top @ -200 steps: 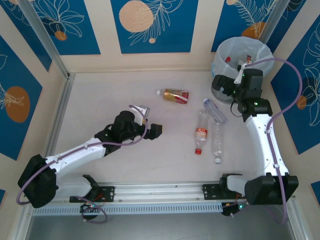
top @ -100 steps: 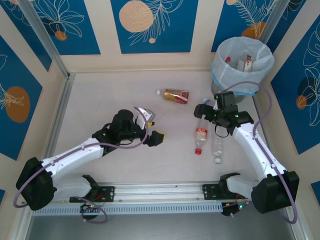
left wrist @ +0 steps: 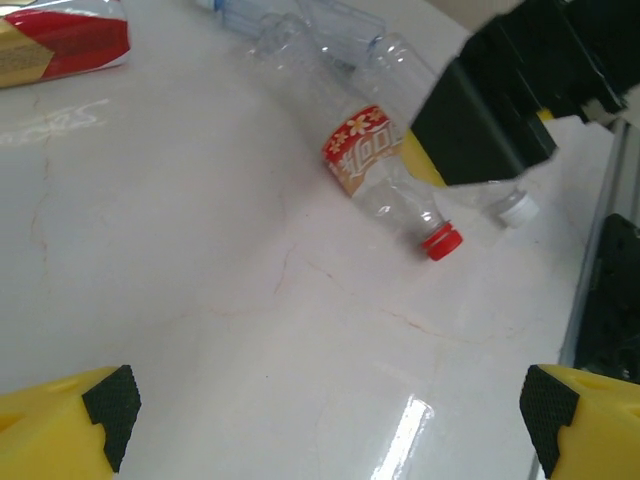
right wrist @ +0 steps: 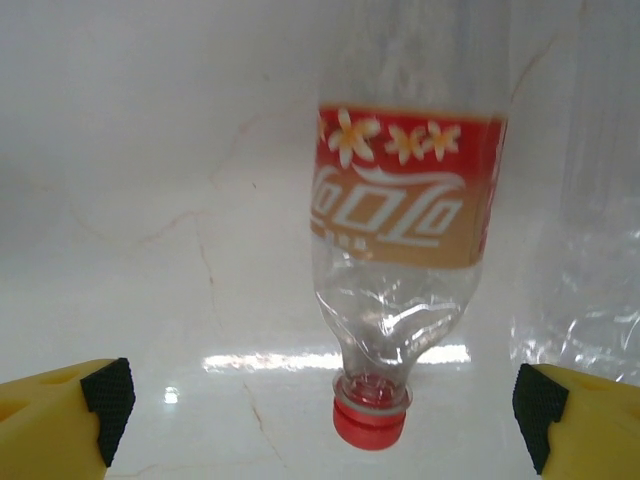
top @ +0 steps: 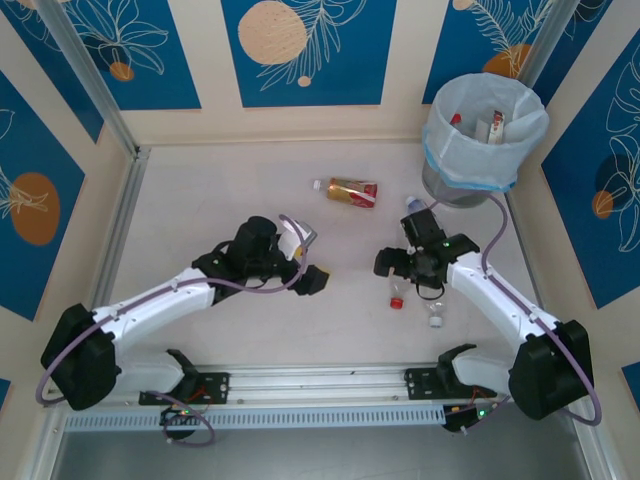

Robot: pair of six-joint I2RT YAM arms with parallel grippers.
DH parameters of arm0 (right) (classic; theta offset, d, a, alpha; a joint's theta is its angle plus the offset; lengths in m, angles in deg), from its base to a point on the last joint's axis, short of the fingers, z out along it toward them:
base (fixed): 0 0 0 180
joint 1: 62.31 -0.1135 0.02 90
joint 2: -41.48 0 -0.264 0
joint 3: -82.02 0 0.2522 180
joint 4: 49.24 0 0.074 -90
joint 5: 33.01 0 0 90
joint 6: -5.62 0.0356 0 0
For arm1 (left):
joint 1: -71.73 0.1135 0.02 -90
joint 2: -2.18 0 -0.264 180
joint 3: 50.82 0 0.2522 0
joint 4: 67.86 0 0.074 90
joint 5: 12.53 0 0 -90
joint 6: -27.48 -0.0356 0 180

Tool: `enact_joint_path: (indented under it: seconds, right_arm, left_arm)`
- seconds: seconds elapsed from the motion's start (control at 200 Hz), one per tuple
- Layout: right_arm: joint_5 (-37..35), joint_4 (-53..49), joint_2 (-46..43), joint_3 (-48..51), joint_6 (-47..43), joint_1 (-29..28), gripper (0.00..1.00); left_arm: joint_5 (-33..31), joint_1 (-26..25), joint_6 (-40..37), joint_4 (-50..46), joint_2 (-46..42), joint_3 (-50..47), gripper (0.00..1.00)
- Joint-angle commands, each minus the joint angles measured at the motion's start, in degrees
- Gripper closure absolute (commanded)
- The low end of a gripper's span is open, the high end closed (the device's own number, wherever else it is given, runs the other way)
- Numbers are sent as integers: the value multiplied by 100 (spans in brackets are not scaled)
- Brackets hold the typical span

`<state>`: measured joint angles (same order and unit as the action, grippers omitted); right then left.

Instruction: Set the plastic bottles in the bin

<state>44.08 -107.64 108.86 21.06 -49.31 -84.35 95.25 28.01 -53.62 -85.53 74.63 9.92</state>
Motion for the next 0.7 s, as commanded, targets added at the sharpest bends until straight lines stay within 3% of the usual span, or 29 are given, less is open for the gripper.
enact_joint_path:
  seconds: [0.0,0.37,0.49,0.695]
  right_arm:
    - [36,-1,-205,357,503,-118,0]
    - [59,560,-34,1036,976,-521,5]
    - [-103,728,64,1157,1056,-647,14]
    - [-220,1029,227,1325,1010,-747,21]
  left_arm:
    - [-386,-173,212,229,226,171,1]
    - [-674,-837,405,669,1325,602,1]
    - [-732,-969,497,775,1530,689,1]
    - [-811,-1076,671,875,1770,801,1]
